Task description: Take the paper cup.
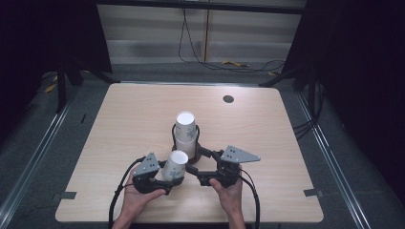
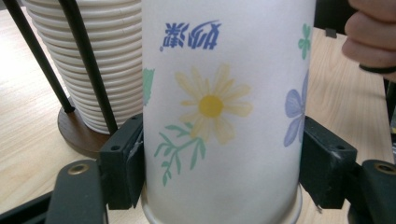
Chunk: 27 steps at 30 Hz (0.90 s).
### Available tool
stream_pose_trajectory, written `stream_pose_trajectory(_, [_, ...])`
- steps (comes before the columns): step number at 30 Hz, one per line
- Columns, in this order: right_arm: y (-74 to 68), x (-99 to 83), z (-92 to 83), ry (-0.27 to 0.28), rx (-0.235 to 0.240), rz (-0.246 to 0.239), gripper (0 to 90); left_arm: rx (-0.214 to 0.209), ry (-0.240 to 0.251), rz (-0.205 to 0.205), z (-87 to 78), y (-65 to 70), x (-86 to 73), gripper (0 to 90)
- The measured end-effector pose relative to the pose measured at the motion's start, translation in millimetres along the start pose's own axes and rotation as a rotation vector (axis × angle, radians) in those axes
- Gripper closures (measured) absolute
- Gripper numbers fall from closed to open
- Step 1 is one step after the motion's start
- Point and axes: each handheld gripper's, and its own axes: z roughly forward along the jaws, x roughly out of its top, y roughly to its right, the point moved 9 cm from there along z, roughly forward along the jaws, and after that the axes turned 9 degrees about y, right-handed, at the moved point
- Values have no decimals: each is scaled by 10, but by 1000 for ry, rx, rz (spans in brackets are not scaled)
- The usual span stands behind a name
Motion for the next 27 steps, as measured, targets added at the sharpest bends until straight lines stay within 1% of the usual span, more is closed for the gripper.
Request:
stream_pose_trajectory(1, [13, 6, -14, -4, -8, -8, 241, 0, 0, 0, 0, 0, 0, 274])
stream_pose_trajectory(2, [22, 9, -30, -10, -11, -15, 240, 2, -11, 9, -5, -8, 3, 274])
stream_pose_trajectory(4, [25, 9, -54, -25, -4, -31, 243, 4, -24, 19, -12, -10, 5, 274])
stream_pose_trajectory(6, [50, 2, -71, -54, -21, -66, 244, 3, -42, 38, -20, -10, 2, 274])
stream_pose_trajectory(8, [66, -7, -88, -83, -26, -77, 241, 0, -49, 37, -16, -2, -4, 274])
stream_pose_trajectory(10, [80, -15, -106, -109, -32, -97, 238, 5, -73, 56, -7, -5, -19, 274])
stream_pose_trajectory(11, [83, -22, -115, -120, -33, -101, 235, 10, -86, 65, -2, -5, -28, 275])
stream_pose_trajectory(13, [89, -32, -131, -137, -29, -108, 234, 2, -97, 57, 12, 6, -45, 276])
stream_pose_trajectory(14, [90, -41, -139, -148, -29, -106, 234, -2, -111, 60, 20, 7, -60, 276])
stream_pose_trajectory(15, [90, -41, -139, -148, -29, -106, 234, -2, -111, 60, 20, 7, -60, 276])
stream_pose_trajectory(17, [109, -80, -143, -200, -38, -131, 243, -9, -141, 56, 29, 11, -96, 276])
stream_pose_trajectory(18, [115, -92, -143, -221, -42, -143, 242, -9, -142, 55, 37, 11, -99, 276])
stream_pose_trajectory(20, [108, -108, -136, -246, -29, -149, 242, -14, -148, 52, 42, 14, -98, 277])
stream_pose_trajectory(23, [117, -144, -131, -299, -33, -171, 235, -21, -173, 76, 49, 24, -94, 277])
stream_pose_trajectory(27, [122, -178, -136, -347, -34, -193, 247, -35, -196, 102, 65, 52, -57, 277])
